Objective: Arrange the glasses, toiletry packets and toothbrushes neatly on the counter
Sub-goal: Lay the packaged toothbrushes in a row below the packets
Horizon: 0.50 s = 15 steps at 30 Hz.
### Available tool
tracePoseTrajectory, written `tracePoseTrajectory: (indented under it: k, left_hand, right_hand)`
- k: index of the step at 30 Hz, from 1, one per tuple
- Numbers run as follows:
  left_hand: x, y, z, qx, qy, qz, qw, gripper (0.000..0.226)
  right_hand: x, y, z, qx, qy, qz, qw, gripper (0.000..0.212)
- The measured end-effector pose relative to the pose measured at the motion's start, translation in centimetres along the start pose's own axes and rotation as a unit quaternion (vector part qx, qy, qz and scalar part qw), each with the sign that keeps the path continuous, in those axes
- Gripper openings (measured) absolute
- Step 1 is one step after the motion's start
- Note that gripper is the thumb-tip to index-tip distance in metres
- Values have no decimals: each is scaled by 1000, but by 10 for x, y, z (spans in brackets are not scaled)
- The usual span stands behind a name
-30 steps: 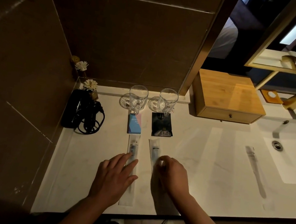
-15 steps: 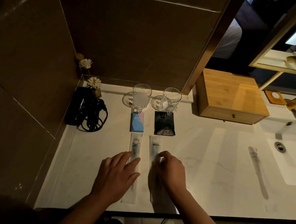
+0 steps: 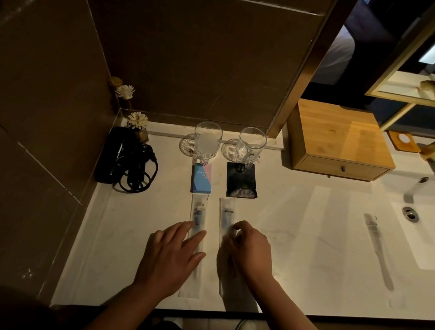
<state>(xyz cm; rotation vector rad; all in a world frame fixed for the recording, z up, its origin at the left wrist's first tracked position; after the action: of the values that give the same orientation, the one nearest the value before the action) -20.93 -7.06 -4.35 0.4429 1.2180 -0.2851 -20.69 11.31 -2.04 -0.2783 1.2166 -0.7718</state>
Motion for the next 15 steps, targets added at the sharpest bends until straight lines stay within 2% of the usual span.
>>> tracePoseTrajectory:
  k: [11,15]
  left_hand:
    - [1,-2,2,2,21,16,1000,54]
    - [-5,-4,4,-11,34,54,998,55]
  right_hand:
    - [1,4,-2,-2,-2,-14,1000,22]
    - [-1,7,-1,0,-2,-20,1000,26]
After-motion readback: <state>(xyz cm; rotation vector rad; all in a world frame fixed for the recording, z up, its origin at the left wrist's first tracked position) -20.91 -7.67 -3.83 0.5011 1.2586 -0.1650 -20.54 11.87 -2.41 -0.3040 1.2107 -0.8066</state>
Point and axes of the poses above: each hand's wrist, its own z-axis away from the middle knuckle, its own x-axis out of the palm, y = z × x, the point moved 7 cm from there along -z, towards the middle knuckle, and after that the axes turned 10 degrees about -y, right-handed, at the moved point
